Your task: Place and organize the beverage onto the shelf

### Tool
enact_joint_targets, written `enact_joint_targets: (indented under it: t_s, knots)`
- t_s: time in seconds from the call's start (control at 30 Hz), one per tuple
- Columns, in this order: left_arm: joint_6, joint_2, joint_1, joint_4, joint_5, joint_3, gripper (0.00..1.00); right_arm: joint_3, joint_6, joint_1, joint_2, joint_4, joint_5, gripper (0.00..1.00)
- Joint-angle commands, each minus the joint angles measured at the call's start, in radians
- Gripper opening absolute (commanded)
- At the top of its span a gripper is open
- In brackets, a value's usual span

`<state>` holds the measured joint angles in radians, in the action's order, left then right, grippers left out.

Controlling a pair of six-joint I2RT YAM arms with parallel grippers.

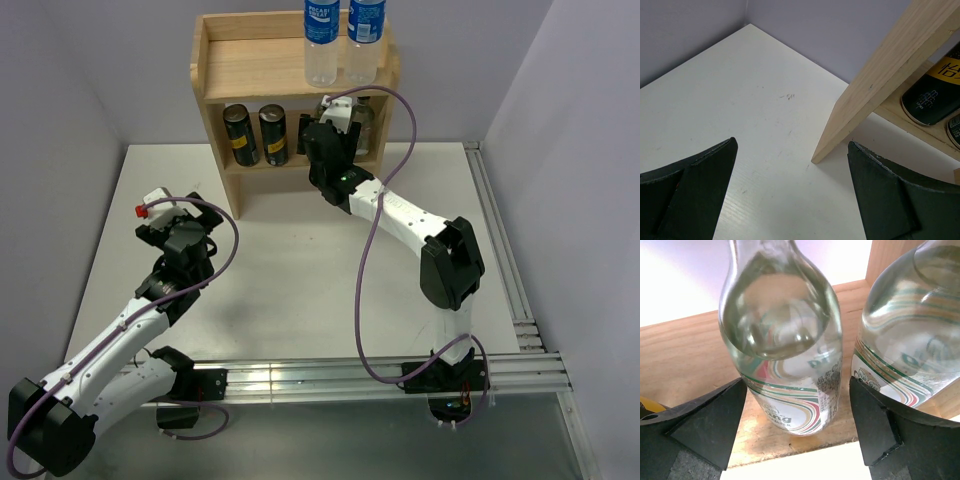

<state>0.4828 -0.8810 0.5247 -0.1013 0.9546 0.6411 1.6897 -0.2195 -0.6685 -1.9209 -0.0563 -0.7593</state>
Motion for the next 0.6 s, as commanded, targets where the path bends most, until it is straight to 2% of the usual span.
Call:
enact_joint_targets:
  t_s: [0.0,0.57]
  knots:
    - [-0.019,0.005,-0.003,-0.037,-0.01,0.0,0.99,0.07,-0.004,0.035,0.025,-0.08,-0.041,0.91]
    - [-0.019,0.008,-0.005,-0.035,-0.011,-0.003,0.99,0.021,-0.02,0.032,0.049,-0.086,-0.038,0.91]
